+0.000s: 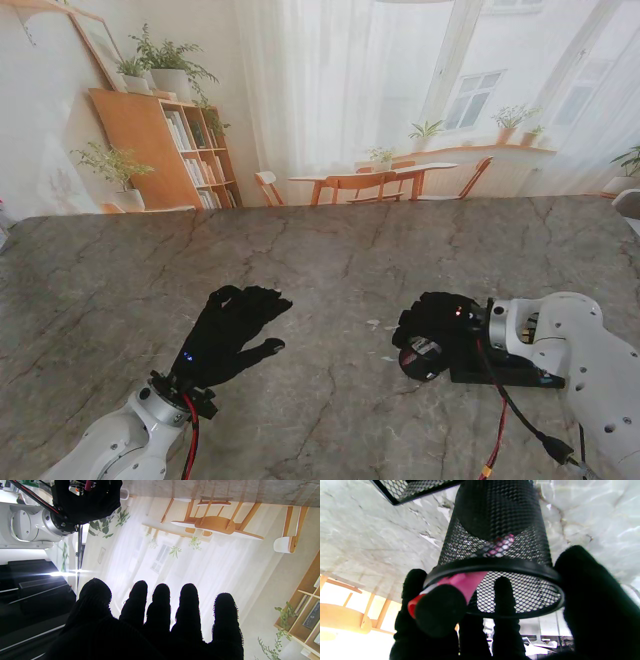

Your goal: Organize desk stationery

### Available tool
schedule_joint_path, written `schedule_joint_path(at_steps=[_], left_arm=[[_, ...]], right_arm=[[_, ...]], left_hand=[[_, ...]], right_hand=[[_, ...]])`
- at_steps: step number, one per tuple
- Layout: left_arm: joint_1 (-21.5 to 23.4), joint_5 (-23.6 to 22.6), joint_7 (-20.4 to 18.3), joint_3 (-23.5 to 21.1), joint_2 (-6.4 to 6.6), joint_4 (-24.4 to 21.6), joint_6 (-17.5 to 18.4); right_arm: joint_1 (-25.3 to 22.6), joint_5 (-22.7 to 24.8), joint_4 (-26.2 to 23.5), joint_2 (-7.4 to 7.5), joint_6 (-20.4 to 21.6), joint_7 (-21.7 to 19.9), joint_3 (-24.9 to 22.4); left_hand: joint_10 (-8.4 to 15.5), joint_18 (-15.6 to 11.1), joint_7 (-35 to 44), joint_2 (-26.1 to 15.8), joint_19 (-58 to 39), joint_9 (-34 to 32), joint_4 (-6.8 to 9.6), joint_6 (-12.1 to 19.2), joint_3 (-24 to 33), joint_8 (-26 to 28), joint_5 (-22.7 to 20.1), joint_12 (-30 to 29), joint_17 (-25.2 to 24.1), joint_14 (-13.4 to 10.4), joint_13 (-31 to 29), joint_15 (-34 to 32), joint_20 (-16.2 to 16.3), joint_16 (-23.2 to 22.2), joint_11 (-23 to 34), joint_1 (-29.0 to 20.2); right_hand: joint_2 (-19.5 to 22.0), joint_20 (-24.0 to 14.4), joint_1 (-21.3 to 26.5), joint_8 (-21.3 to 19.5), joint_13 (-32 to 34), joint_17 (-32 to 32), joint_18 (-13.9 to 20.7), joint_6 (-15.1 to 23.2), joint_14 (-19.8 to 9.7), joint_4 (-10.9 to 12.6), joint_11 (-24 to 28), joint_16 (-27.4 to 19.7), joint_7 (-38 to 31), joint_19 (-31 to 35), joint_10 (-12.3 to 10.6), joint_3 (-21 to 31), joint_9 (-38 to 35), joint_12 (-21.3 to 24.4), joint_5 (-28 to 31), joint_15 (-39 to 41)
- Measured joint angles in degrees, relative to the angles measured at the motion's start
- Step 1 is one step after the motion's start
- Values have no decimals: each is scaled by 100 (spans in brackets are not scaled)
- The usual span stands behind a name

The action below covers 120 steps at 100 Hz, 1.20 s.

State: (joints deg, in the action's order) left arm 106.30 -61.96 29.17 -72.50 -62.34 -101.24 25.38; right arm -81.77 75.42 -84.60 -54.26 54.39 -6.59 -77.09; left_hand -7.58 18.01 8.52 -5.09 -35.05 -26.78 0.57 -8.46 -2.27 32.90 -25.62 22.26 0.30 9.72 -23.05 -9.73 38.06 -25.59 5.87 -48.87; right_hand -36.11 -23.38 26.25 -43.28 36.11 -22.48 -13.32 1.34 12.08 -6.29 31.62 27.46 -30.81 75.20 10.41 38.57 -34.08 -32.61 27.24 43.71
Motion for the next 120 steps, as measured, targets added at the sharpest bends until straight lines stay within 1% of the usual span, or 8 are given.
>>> schedule_joint_path(at_steps=[13,27,65,68,85,97,99,120], left_arm=[[0,0,0,2,0,-1,0],[2,0,3,2,0,-5,0],[17,-5,22,-6,-1,-25,-1],[19,-6,27,-6,-1,-27,0],[29,-9,32,-11,-2,-36,0],[31,-6,26,-11,-3,-39,0],[32,-5,24,-11,-3,-40,0],[42,-5,30,-16,-3,-49,0]], right_arm=[[-13,-15,0,7,0,-54,-14],[-40,-84,-2,3,0,-118,-61],[-90,-194,5,0,0,-133,-109],[-85,-194,16,0,-1,-113,-101],[-66,-215,77,-6,-27,-19,-66],[-66,-295,88,-22,-94,-4,-64],[-66,-314,88,-26,-106,-6,-66],[-99,-352,26,-62,-158,74,-116]], left_hand=[[0,0,0,0,0,0,0,0,0,0,0,0,0,0,0,0,0,0,0,0],[0,0,0,0,0,0,0,0,0,0,0,0,0,0,0,0,0,0,0,0],[0,0,0,0,0,0,0,0,0,0,0,0,0,0,0,0,0,0,0,0],[0,0,0,0,0,0,0,0,0,0,0,1,0,0,0,0,0,0,0,0],[0,0,0,0,0,0,0,1,0,0,0,1,0,0,0,0,0,0,0,0],[0,0,0,0,0,0,0,1,0,0,0,1,0,0,0,0,0,0,0,0],[0,0,0,0,0,0,0,1,0,0,0,1,0,0,0,0,0,0,0,0],[1,0,0,0,0,0,0,1,0,0,0,1,0,0,0,0,0,0,0,0]], right_hand=[[294,-128,-62,-14,-238,369,-24,-20,-33,58,-320,1,283,-71,0,-13,210,7,-69,-79],[683,-134,-83,-72,-357,572,-105,-25,-84,58,-549,3,573,-151,0,-316,276,8,-75,-232],[1190,-136,-69,-136,-369,412,-600,-148,-98,114,-857,18,980,-216,0,-722,264,24,-73,-474],[1205,-136,-69,-136,-369,404,-661,-154,-104,163,-925,12,1099,-217,0,-759,239,73,-111,-581],[1610,-136,-118,-136,-369,359,-900,-218,-104,163,-1272,-149,1482,-326,-44,-871,392,175,-464,-1061],[1797,-136,-95,-85,-366,359,-1011,-222,-115,169,-1385,-234,1541,-363,-41,-934,463,234,-602,-1322],[1844,-136,-79,-85,-365,359,-1014,-222,-115,215,-1388,-238,1543,-365,-38,-934,463,234,-606,-1356],[1923,-136,-189,-84,-227,336,-1157,-227,-93,218,-1447,-263,1557,-406,-14,-935,456,235,-648,-1489]])
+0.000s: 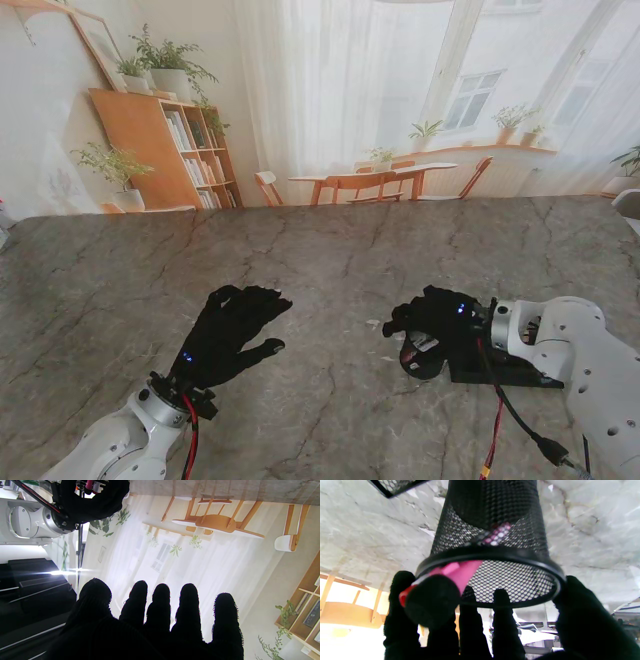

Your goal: Organize desk stationery

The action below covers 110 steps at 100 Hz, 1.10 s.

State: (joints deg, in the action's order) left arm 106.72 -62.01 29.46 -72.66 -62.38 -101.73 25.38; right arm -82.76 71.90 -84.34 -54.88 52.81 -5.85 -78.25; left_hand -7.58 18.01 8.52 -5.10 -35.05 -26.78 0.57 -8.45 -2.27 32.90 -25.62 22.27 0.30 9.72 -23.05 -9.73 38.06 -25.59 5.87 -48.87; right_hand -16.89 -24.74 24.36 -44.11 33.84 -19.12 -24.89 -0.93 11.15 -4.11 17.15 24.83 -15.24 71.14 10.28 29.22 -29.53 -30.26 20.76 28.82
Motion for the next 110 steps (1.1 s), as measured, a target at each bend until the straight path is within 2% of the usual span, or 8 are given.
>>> schedule_joint_path(at_steps=[31,39,48,59,75,83,94,110], left_arm=[[10,-2,3,-9,-1,-9,-2],[14,-2,4,-12,-1,-12,-4],[21,-2,1,-24,-3,-19,-17],[38,4,-17,-46,-4,-35,-24],[56,51,-98,-86,-10,-66,-47],[71,323,-367,-116,-25,-116,-80],[72,1163,-1044,-151,-73,-194,-158],[34,1711,-1871,-301,-124,-323,-355]], right_arm=[[-123,-170,-205,-57,-231,99,-155],[-268,-783,-421,-111,-765,-146,-260],[-618,-1340,-1071,-209,-1493,-707,-535],[-845,-1497,-1551,-271,-2216,-649,-578],[-998,-2280,-1807,-399,-3246,-611,-603],[-1065,-2387,-1882,-461,-3445,-596,-683],[-1154,-3152,-1997,-503,-4159,-615,-710],[-1247,-3741,-2088,-597,-4705,-621,-841]], left_hand=[[0,4,0,-1,0,0,0,0,0,0,0,0,0,0,0,0,0,0,0,0],[0,4,0,-1,0,0,0,0,0,0,0,0,0,0,0,0,0,0,0,0],[0,5,0,-1,0,0,0,0,0,0,0,0,1,0,0,0,0,0,0,0],[0,7,0,-1,0,0,0,0,0,0,0,0,1,0,0,0,0,0,0,0],[0,26,0,-1,0,0,0,1,0,0,0,0,1,0,0,0,0,0,0,0],[0,59,-2,-1,0,0,0,10,0,0,0,0,1,0,0,0,0,0,0,0],[0,203,-6,-1,113,1,0,22,0,0,1,-68,1,9,2,16,0,92,-37,0],[-4,270,-25,-1,321,9,0,84,0,-105,123,-138,-9,41,127,115,-56,273,-67,0]], right_hand=[[523,0,-180,42,2,54,-122,-1,64,0,-225,-56,59,-96,6,-141,-1,41,0,-286],[531,0,-180,64,-48,166,-124,-4,75,0,-294,-61,70,-207,8,-174,-1,49,0,-442],[525,32,-180,64,-105,249,-129,-84,133,0,-305,-64,75,-245,26,-174,-1,50,-2,-497],[501,142,-180,65,-172,430,-52,-25,118,0,-369,-115,77,-382,6,-192,-1,50,-2,-621],[430,287,-174,67,-227,589,149,-38,21,1,-446,-155,125,-618,5,-192,-4,52,-2,-801],[355,358,-171,72,-288,663,328,-2,-33,1,-449,-186,127,-745,-37,-191,-25,53,-2,-960],[232,427,-160,86,-354,741,567,59,-76,1,-522,-205,128,-866,-60,-171,-123,63,-2,-1041],[117,444,-97,148,-354,801,751,128,-141,1,-527,-244,130,-946,-116,-158,-289,114,23,-1194]])
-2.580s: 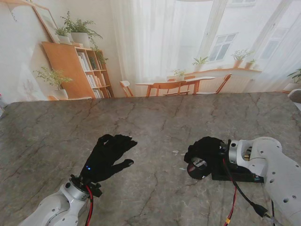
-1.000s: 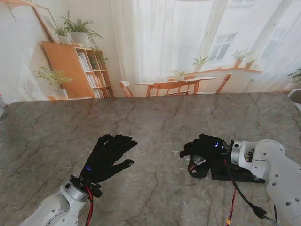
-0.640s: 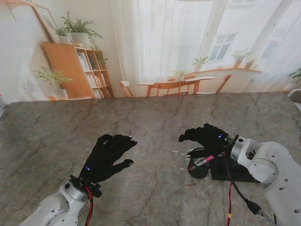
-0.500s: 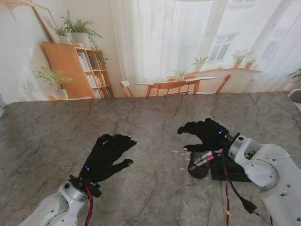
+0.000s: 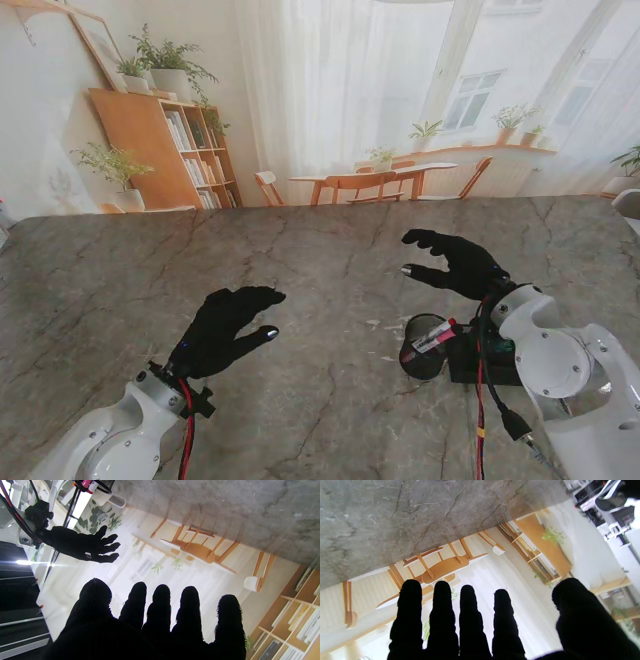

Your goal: Organize desk stationery

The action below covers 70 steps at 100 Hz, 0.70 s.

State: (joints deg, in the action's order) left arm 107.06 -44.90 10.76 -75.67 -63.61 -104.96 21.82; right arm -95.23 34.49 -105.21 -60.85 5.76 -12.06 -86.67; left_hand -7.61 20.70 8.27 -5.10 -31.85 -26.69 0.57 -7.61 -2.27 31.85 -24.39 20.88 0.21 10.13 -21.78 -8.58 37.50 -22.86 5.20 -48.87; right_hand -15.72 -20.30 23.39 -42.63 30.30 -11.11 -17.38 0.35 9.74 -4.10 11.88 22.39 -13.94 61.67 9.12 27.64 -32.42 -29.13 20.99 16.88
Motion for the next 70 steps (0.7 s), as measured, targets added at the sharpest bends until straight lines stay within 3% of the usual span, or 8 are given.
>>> schedule_joint_path(at_steps=[12,20,38,50,70], left_arm=[[-68,507,-409,-156,3,-94,-59],[-122,842,-585,-240,7,-163,-194],[-289,2156,-1227,-317,15,-300,-950],[-411,2978,-1532,-330,13,-380,-1489],[-560,3158,-1560,-407,-26,-426,-1928]], right_arm=[[-79,-600,-48,-57,-462,12,-127],[-134,-745,-73,-87,-763,53,-194],[-175,-1317,-24,-169,-1560,423,-174],[-141,-1322,194,-260,-1600,754,-106],[-24,-1380,555,-287,-1596,755,19]], left_hand=[[-1,6,-57,0,117,0,0,11,0,-42,5,-36,-1,45,0,0,-10,88,-11,0],[-3,9,-72,0,195,1,0,56,0,-101,57,-90,-2,51,68,88,-15,151,-51,0],[-19,73,-135,0,348,71,0,62,0,-175,123,-124,-39,136,197,159,-74,237,-78,-20],[-74,78,-145,-1,495,137,0,64,0,-195,184,-143,-85,201,331,236,-81,299,-109,-52],[-75,78,-145,-1,639,188,0,64,0,-201,184,-143,-85,203,370,236,-82,302,-124,-53]], right_hand=[[-132,53,83,61,0,54,64,40,-8,0,-69,-1,2,-69,-22,4,-71,3,135,-100],[-185,53,124,74,0,55,68,57,-9,0,-71,-1,-2,-71,-22,4,-83,8,204,-154],[-315,54,259,138,0,61,68,59,-9,0,-71,-2,-7,-83,-22,6,-183,18,399,-232],[-357,54,295,184,13,50,68,59,-9,0,-73,-2,-9,-83,-20,8,-336,19,472,-233],[-360,-11,302,207,161,-16,68,56,-6,0,-73,64,-16,-38,-17,8,-388,19,543,-234]])
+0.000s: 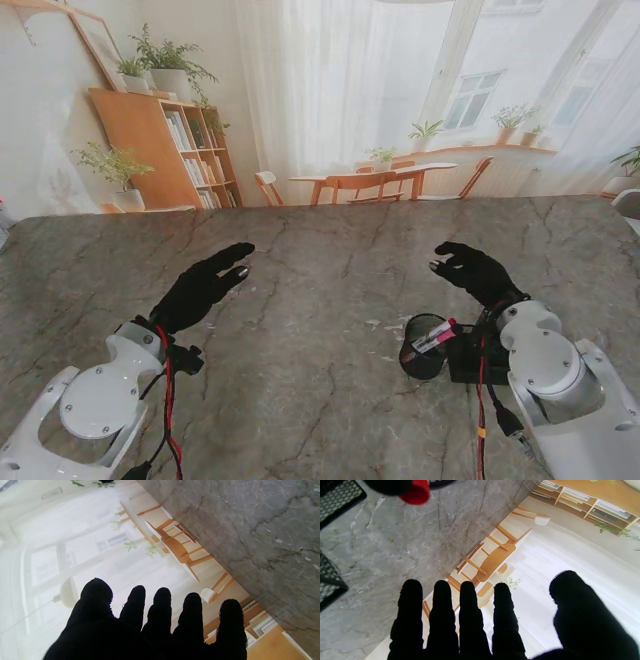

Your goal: Organize desk stationery

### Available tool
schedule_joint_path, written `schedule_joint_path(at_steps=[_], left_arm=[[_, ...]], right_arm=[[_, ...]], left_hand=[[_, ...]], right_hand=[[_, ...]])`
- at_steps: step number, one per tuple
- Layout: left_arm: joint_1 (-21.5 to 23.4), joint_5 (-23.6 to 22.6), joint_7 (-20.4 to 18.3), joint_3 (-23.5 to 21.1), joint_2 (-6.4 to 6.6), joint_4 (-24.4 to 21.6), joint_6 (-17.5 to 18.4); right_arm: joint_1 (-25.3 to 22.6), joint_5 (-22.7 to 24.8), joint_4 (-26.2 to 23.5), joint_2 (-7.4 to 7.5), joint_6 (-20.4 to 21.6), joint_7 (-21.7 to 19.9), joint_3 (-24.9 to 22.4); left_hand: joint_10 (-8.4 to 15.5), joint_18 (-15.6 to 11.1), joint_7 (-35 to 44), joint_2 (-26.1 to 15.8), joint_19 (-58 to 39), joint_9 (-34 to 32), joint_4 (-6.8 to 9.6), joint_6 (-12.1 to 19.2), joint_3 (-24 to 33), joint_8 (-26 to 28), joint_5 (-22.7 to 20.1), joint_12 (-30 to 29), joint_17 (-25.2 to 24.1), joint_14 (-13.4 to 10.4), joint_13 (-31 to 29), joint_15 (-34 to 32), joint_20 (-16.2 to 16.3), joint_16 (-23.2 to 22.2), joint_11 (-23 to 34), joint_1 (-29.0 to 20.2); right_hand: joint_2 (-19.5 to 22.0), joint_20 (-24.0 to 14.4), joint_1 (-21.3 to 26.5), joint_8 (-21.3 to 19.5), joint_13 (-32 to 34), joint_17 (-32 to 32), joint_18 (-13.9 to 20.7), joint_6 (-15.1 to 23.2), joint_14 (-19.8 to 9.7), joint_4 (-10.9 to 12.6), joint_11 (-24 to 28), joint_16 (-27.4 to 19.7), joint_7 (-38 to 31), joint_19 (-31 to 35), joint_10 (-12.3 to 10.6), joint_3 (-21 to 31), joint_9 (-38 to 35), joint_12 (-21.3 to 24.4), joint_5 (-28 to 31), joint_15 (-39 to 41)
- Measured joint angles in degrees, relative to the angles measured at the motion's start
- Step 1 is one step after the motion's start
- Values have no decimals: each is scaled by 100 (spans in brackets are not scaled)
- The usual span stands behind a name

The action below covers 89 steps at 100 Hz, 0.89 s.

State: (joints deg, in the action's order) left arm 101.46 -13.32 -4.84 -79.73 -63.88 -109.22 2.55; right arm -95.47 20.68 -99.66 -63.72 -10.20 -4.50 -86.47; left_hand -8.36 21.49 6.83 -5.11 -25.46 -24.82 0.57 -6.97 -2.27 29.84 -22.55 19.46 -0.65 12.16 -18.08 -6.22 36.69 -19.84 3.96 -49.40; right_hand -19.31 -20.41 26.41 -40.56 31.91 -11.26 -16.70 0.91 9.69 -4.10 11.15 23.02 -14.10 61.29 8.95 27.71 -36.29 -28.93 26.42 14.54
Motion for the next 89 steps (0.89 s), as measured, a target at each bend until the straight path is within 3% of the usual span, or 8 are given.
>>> schedule_joint_path(at_steps=[9,29,40,47,58,72,89], left_arm=[[-31,79,6,-30,-15,-15,-189],[-183,-64,4,-27,-16,103,-213],[-289,356,1,36,-16,132,-419],[-320,317,12,85,-19,142,-401],[-333,-225,57,118,-24,203,-231],[-293,83,108,113,-32,210,-238],[-205,-22,128,91,-38,193,-234]], right_arm=[[39,-53,112,-25,15,84,38],[35,-112,232,-64,14,206,65],[43,-102,373,-64,155,255,122],[48,-86,422,-65,222,253,136],[65,-67,434,-67,240,236,135],[82,-56,433,-64,276,187,122],[97,-64,454,-64,301,202,145]], left_hand=[[-1,0,0,0,3,0,0,0,0,-60,0,0,0,0,0,0,0,0,0,0],[-4,1,0,0,7,0,0,0,0,-61,0,0,8,1,0,0,-1,1,0,-1],[-9,2,0,0,16,0,0,-2,0,-62,0,0,8,1,1,0,-1,1,0,-5],[-10,2,0,0,17,0,0,-2,0,-62,0,0,8,1,1,0,1,1,0,-5],[-10,2,0,0,17,0,0,-2,0,-62,0,0,8,1,1,0,4,1,0,-5],[-11,2,0,0,17,0,0,-5,0,-62,0,0,8,1,1,0,67,1,0,-5],[-13,2,0,0,17,0,0,-10,0,-62,0,0,8,2,1,0,72,1,0,-6]], right_hand=[[-89,-7,50,5,7,-21,0,0,0,0,0,13,0,50,0,2,-51,0,0,3],[-89,-150,51,15,59,-70,0,0,1,0,0,105,-43,121,1,2,-51,0,0,115],[-89,-163,53,31,60,-70,0,0,1,0,0,109,-45,122,1,2,-52,0,0,115],[-89,-165,53,37,60,-70,1,0,1,0,0,113,-46,123,1,2,-52,0,0,115],[-89,-211,53,57,60,-70,3,0,1,0,0,117,-47,124,1,2,-52,0,0,158],[-89,-215,54,65,60,-70,4,0,1,0,0,160,-47,124,1,2,-52,0,0,186],[-89,-218,59,68,60,-70,8,0,1,0,0,161,-47,124,1,2,-52,0,0,194]])
